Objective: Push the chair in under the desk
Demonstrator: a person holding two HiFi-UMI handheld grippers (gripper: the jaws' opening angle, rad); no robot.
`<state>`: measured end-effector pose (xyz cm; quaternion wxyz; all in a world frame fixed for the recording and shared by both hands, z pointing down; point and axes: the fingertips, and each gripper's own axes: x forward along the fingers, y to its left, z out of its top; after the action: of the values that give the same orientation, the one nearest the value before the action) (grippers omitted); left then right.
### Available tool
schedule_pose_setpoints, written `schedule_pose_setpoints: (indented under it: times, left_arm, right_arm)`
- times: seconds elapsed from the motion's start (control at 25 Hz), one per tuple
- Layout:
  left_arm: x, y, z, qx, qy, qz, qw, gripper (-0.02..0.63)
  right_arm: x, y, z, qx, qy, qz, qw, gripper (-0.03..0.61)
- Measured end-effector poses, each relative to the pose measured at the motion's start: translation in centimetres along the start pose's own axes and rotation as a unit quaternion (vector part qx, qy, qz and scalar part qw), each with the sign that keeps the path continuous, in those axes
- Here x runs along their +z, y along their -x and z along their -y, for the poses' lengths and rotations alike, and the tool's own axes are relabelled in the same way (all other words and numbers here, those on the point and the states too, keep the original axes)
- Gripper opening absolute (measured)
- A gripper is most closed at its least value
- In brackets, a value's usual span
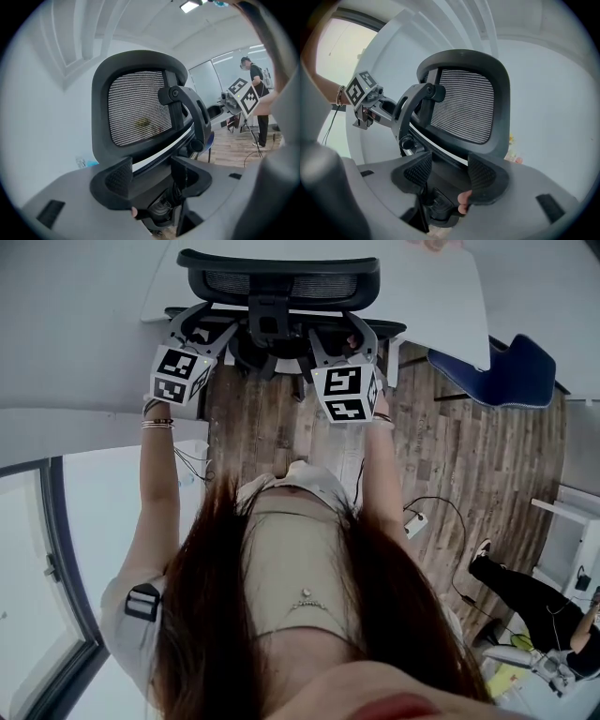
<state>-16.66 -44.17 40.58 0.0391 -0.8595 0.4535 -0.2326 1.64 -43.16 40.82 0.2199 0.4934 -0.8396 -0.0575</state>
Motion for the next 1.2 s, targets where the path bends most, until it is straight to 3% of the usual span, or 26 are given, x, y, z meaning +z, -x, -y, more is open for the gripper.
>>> schedule_pose_setpoints:
  times: [0.64,1.2]
  left_arm:
    - [0.3,1.3,1.2,0.008,-0.017,0.001,0.9998,0.238]
    - [1.8,7.6,5.2,0.027,0.013,0.064,0.9975,0.112]
  right_arm:
    - [-0.1,1.3,-0.5,-0.02,0.009,-0.014,1.0,0.247]
    - [0.4,9.0,-3.9,-0.059,-0.027,-0.009,0.998,0.143]
